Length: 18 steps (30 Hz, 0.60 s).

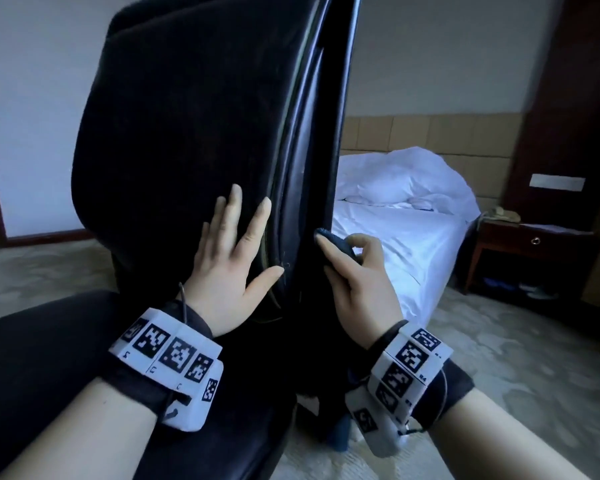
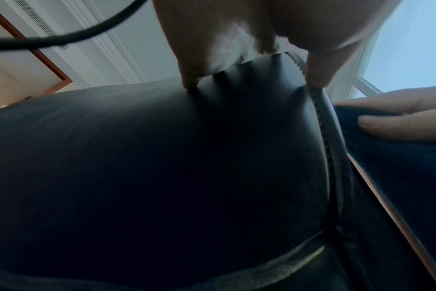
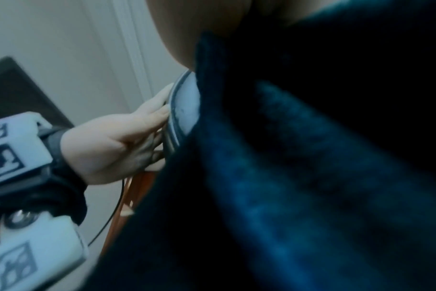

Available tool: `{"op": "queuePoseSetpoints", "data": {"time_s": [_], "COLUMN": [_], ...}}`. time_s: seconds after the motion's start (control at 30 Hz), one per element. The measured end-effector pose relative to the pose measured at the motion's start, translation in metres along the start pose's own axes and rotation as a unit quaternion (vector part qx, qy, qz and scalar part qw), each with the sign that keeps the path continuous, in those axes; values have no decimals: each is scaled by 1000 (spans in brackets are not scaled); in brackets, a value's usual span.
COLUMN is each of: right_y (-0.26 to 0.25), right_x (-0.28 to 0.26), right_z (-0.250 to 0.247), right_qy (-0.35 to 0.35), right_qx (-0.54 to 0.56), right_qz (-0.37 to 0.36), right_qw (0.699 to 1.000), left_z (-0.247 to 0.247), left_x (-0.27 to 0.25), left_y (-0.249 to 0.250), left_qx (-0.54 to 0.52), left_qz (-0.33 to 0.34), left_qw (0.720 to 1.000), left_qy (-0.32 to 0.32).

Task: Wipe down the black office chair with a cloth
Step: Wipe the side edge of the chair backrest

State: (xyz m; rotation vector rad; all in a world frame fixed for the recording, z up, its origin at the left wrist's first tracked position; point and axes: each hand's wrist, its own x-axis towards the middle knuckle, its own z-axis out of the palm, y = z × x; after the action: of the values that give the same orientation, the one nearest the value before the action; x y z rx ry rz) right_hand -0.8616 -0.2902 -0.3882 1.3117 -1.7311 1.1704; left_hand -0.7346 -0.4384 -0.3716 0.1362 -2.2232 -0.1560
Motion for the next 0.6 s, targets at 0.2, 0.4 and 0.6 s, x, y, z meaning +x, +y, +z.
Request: {"op": "queuePoseSetpoints", "data": {"time_s": [0.2, 0.4, 0.6], "right_y": [10, 25, 29], "right_x": [26, 52, 51], "right_z": [5, 15, 9], "right_qy": [47, -22, 5], "right_qx": [137, 242, 268], "right_qz": [21, 53, 14], "right_qw": [989, 969, 963], "left_z": [-16, -45, -60], "left_x": [10, 59, 85], "left_y": [16, 31, 42], "left_qx": [41, 103, 110], "left_qz": [-43, -59, -104], "left_qw": [998, 992, 985], "left_qy": [-5, -35, -79]}}
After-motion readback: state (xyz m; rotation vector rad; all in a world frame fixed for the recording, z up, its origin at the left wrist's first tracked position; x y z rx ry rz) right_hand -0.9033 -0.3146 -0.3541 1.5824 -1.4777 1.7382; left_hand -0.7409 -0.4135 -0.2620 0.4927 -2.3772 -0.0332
